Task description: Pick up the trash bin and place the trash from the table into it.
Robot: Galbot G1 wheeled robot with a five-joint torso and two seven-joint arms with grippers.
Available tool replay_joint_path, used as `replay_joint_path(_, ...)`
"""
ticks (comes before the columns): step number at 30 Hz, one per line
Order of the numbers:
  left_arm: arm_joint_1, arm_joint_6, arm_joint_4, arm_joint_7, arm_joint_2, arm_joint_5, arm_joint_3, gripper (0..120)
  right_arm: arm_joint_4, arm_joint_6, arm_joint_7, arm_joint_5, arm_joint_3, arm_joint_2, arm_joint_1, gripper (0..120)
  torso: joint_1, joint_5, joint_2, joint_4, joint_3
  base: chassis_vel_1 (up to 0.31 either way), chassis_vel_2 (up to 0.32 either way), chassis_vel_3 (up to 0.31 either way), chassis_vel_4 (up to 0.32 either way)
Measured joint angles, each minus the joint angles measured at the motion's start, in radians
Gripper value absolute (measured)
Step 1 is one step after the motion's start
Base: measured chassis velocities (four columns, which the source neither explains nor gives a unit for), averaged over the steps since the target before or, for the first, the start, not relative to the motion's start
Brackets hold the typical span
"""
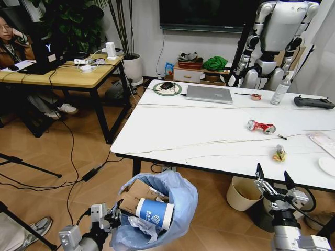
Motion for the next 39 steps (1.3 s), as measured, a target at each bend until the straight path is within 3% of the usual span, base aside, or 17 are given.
replay_joint_path(26, -0.007, -0.013, 0.012, 0.008, -0.012, 0.016, -0.001, 0, 0.02, -0.019, 0.039, -0.016, -0.014, -0.046, 0.02, 100, 0.0, 0.0001, 0.0, -0.0009, 0.0, -0.05, -0.048, -0.053, -0.053)
replay_joint_path(30, 0.001, -0.026, 0.013, 0.002, -0.021, 0.031, -0.008, 0, 0.072, -0.142, 0.059, 0.059, -0.027, -0.133, 0.057, 100, 0.0, 0.0, 0.0, 0.0003, 0.0, 0.0, 0.0, 0.0, 0.0)
replay_joint_path(33, 0.003, -0.027, 0.013, 0.003, -0.023, 0.038, -0.011, 0, 0.075, -0.159, 0.065, 0.073, -0.03, -0.15, 0.066, 100, 0.0, 0.0001, 0.0, 0.0004, 0.0, 0.0, 0.0, 0.0, 0.0)
replay_joint_path(39, 0.02, -0.002, 0.001, 0.02, -0.024, 0.049, -0.027, 0, 0.024, -0.217, 0.211, 0.143, -0.101, -0.371, 0.166, 100, 0.0, 0.0006, 0.0, 0.0, 0.0, 0.0, 0.0, 0.0, 0.0)
